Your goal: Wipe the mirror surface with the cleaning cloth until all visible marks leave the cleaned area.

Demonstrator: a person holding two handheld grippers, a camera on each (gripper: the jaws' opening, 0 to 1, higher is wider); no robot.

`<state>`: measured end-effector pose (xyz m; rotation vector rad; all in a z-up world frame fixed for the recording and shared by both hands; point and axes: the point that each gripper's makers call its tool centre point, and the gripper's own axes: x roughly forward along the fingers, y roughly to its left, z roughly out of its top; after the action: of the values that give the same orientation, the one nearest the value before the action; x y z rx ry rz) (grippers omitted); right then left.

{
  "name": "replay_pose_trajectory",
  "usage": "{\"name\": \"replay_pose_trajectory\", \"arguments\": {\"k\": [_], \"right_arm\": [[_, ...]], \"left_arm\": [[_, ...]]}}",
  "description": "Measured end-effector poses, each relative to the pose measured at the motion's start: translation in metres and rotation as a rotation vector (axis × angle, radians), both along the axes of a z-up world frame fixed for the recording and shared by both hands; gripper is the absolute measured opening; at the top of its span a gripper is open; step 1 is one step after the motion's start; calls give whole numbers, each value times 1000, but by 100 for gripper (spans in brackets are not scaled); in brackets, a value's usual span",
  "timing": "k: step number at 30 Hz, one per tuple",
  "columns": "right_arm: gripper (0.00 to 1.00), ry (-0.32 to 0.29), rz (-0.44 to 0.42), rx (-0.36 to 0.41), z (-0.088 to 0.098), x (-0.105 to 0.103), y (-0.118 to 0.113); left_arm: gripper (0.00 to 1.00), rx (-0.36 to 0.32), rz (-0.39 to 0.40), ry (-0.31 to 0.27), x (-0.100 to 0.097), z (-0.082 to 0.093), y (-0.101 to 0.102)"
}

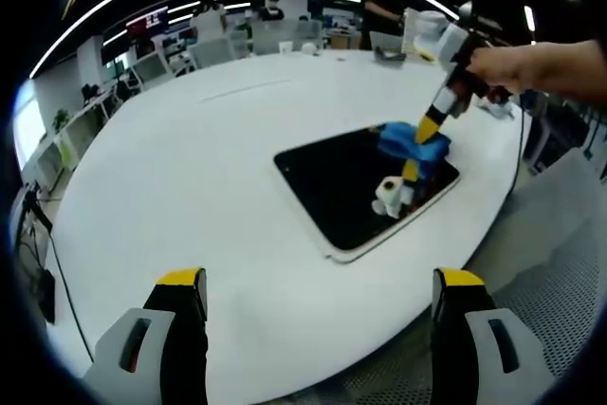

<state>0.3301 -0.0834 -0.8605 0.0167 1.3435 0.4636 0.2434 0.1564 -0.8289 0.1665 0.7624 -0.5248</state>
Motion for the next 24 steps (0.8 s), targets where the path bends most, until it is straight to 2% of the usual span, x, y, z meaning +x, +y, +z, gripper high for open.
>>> {"name": "replay_pose_trajectory", "arguments": {"k": [24], "right_arm": [[3, -24, -9, -40, 0, -3, -21]], "left_arm": [[99, -5, 2, 0, 0, 0, 0]]}}
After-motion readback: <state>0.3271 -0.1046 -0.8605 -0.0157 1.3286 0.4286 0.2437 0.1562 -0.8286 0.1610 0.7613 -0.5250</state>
